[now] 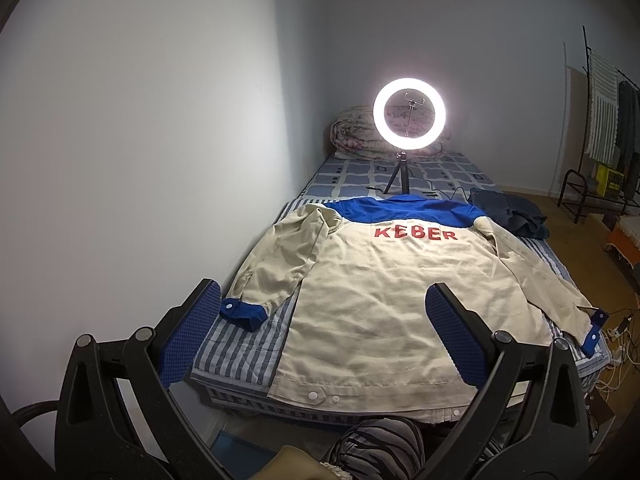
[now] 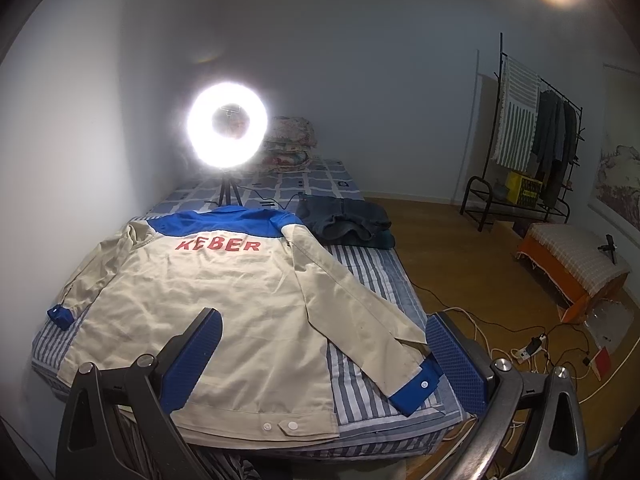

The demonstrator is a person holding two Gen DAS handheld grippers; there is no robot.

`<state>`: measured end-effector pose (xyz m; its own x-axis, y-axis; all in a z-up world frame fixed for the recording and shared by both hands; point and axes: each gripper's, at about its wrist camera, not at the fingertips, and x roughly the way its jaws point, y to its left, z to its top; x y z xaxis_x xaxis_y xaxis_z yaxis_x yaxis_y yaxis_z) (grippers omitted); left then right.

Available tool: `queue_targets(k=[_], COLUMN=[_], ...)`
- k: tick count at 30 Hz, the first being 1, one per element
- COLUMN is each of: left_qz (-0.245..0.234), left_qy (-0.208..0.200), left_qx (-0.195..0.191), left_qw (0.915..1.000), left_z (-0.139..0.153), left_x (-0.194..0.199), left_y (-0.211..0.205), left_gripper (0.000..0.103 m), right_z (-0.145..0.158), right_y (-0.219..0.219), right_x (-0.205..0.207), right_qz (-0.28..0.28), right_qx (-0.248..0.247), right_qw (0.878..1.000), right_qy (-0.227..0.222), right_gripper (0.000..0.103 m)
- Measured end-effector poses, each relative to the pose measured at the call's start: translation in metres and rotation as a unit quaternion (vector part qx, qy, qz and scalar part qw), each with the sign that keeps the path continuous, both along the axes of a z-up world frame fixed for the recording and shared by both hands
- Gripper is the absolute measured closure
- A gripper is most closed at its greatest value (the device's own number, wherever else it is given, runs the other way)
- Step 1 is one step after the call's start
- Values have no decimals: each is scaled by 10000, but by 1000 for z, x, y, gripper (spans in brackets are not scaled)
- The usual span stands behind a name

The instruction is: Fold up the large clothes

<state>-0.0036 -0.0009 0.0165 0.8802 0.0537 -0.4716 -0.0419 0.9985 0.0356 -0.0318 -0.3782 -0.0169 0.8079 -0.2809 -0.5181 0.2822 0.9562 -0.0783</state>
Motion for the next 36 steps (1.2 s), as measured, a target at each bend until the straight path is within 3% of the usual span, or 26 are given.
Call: queue_targets(k=[36], left_qz=[33], left_qy=[-8], left_qx=[-54], left_qw=[10000], left_z=[0], left_x=[5], left_y=[16], left_gripper=[0], right_z=[4], right_y=[8], right_x=[5], right_qz=[100], right_qx=[-73], right_qw=[9999], right_qy=[12], right_gripper=[0])
